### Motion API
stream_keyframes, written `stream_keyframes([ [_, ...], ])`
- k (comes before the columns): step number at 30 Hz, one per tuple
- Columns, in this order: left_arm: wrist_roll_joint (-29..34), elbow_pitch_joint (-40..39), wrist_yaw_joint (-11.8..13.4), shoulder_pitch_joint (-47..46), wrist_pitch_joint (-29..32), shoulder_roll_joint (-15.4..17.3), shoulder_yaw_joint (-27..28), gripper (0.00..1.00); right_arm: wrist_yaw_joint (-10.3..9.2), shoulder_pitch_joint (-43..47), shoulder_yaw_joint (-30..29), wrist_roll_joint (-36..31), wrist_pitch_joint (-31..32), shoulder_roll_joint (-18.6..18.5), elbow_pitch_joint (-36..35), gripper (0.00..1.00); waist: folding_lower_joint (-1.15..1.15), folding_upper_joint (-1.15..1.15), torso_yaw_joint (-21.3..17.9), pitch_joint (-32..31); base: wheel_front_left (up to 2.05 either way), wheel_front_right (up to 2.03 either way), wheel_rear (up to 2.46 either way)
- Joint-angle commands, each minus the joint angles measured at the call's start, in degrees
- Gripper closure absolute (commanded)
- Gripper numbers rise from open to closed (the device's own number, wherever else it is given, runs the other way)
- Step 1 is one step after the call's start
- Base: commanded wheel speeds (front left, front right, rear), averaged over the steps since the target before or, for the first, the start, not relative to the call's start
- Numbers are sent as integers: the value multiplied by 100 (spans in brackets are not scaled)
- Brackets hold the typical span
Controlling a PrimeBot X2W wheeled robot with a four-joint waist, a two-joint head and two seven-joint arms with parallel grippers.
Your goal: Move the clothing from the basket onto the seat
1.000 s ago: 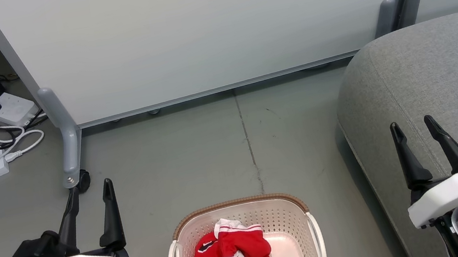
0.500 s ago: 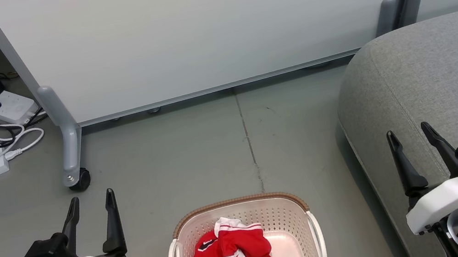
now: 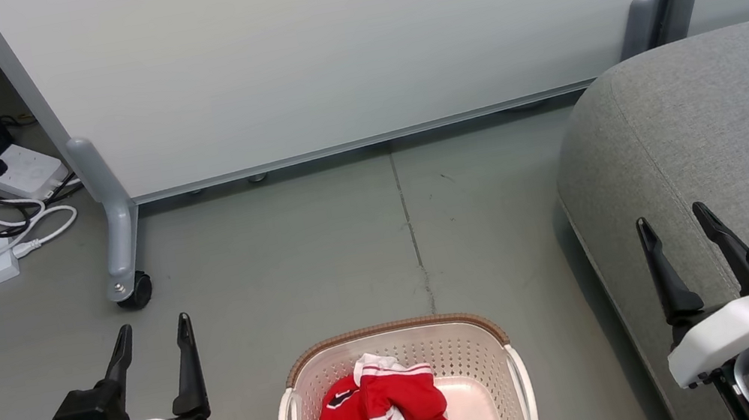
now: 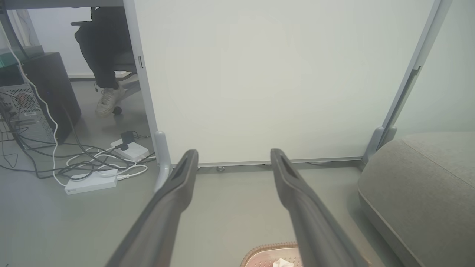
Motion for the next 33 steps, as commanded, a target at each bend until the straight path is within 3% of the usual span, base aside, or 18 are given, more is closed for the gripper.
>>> stream_keyframes([
  [1, 120, 47, 35, -121, -31, 46, -5, 0, 26, 45, -3, -80, -82, -38, 9, 0, 0, 0, 5, 3, 0, 0, 0],
  [7, 302, 134, 92, -168, -30, 47, -60, 0, 26, 47, 5, -218, -137, -40, 51, 0, 0, 0, 29, 4, 0, 0, 0],
  [33, 46, 99, 151, -230, -19, 52, -124, 0, 20, -65, -44, -55, -158, -39, -17, 0, 0, 0, 35, 173, 0, 0, 0],
])
